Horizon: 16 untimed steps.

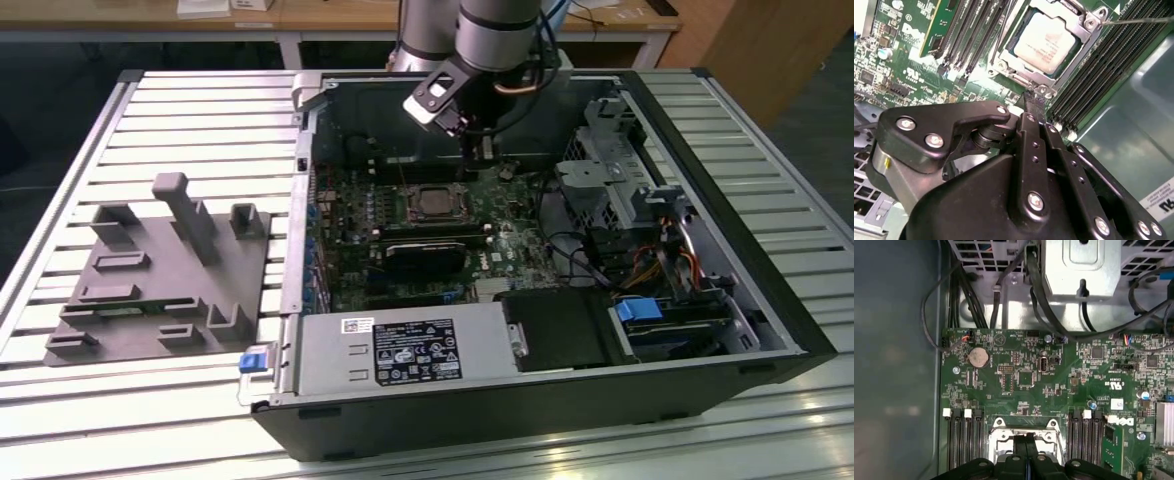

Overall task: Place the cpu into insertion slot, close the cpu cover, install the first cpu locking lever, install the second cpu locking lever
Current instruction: 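Close the cpu cover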

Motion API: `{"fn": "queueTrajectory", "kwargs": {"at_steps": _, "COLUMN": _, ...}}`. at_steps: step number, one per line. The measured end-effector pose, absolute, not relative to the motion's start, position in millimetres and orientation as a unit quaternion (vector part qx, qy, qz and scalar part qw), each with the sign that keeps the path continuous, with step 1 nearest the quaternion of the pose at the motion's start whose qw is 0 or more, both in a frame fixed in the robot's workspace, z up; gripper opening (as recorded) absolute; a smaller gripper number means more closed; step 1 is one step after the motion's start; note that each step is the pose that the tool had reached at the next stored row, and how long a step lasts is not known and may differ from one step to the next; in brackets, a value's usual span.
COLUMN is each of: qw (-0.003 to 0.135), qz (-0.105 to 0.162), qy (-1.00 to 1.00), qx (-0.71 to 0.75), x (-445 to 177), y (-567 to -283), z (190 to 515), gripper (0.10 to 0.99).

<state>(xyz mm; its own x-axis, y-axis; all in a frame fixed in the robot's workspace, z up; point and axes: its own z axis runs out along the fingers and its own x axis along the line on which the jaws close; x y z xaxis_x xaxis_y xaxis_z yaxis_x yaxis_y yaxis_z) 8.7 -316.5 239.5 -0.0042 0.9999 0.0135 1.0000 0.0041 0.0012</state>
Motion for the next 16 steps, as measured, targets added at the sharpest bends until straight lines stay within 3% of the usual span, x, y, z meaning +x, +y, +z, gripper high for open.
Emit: {"fn": "queueTrajectory", "kwargs": {"at_steps": 16, "qw": 0.004, "qz": -0.005, "qy": -0.709, "qx": -0.706, "x": -10.5, "y": -316.5, "z": 231.5, "gripper": 0.118}}
